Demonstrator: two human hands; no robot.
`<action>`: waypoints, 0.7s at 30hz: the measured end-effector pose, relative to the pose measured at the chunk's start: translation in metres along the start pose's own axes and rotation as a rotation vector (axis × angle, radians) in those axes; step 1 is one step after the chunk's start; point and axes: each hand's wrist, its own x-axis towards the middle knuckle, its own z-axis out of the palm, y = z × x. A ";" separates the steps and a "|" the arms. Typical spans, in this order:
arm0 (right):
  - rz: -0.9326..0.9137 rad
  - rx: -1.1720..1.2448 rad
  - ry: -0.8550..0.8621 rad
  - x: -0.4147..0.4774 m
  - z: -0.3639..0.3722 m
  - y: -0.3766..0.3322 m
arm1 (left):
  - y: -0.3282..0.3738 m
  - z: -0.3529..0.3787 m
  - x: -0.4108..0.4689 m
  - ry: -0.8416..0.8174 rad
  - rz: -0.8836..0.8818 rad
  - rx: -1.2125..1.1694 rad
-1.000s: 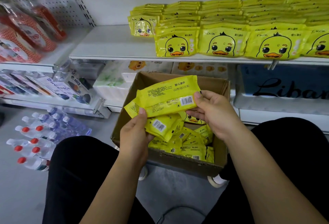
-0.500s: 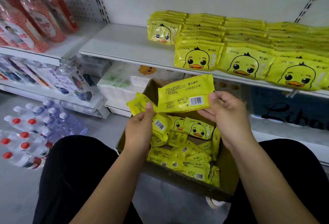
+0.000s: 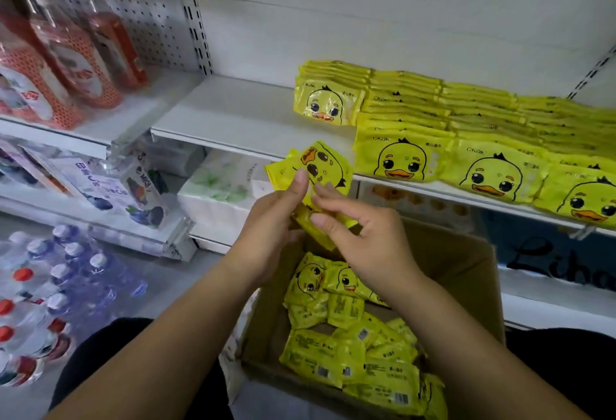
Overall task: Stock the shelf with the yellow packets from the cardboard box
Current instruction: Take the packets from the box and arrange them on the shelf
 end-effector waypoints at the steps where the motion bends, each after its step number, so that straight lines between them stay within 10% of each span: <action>1: 0.003 -0.013 -0.042 0.005 0.002 0.000 | -0.001 -0.006 0.006 0.035 -0.011 0.009; 11: 0.458 0.196 0.424 0.078 0.008 0.001 | 0.007 -0.037 0.048 0.161 0.001 -0.199; 21: 0.685 0.811 0.106 0.109 0.028 0.009 | 0.008 -0.043 0.049 0.073 0.165 -0.016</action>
